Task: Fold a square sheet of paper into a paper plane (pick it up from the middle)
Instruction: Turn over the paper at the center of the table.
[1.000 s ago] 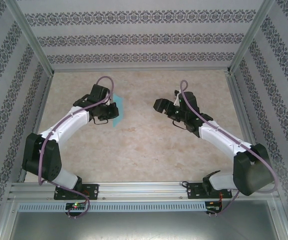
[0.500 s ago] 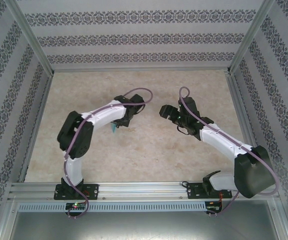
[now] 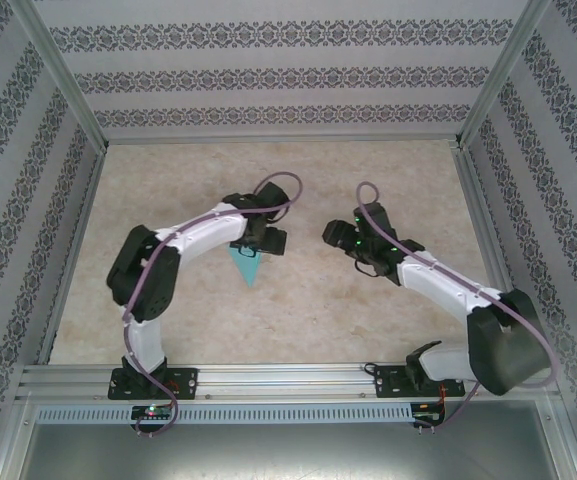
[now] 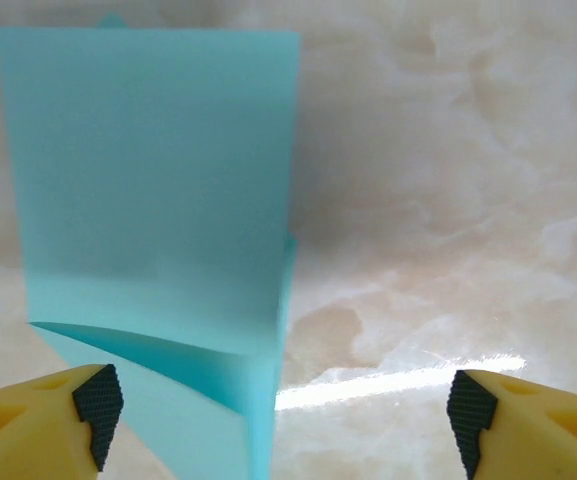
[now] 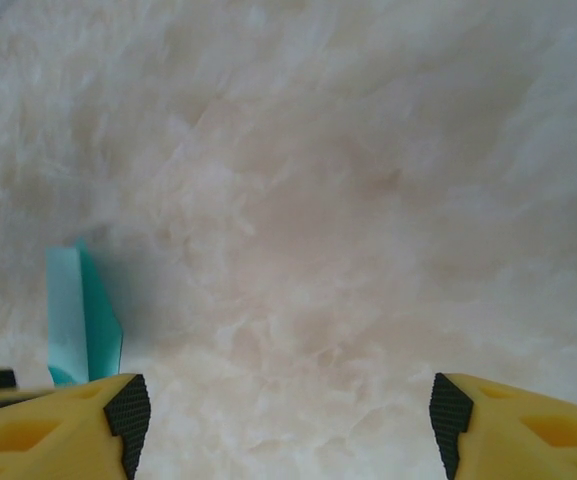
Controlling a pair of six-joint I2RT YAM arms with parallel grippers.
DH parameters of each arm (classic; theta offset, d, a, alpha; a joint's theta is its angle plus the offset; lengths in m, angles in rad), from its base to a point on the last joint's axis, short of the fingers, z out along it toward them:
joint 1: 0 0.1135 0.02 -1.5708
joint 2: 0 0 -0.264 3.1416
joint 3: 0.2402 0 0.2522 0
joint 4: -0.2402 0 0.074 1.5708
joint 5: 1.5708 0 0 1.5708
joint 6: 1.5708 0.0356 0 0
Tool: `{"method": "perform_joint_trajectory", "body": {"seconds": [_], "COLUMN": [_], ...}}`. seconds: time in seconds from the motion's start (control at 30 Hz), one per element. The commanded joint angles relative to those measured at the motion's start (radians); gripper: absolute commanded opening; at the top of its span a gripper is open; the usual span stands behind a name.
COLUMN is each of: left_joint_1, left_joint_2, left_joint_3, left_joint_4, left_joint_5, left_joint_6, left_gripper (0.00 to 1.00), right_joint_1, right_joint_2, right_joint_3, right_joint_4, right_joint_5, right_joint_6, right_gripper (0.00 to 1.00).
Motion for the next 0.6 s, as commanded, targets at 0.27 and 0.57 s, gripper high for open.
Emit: {"method": "perform_joint_trajectory", "body": {"seconds": [0.27,0.57], "left_joint_1": [0.255,0.409], "left_joint_2": [-0.309,-0.405], "left_joint_3": [-0.332,-0.46], "left_joint_4": [0.231,0.251], "left_joint_5": [0.12,0.175], "left_joint_6": [-0.124,-0.168], "left_gripper": [1.0,1.0], "right_joint_1": [0.34,0.435], "right_joint_2": [0.382,0.646], "right_joint_3": [0.355,0.649], "right_joint_4": [0.006,-0.135], "right_joint_5": [-0.055,-0.153], "right_joint_6": [-0.008,-0.023], "right_gripper": [0.48,0.4]}}
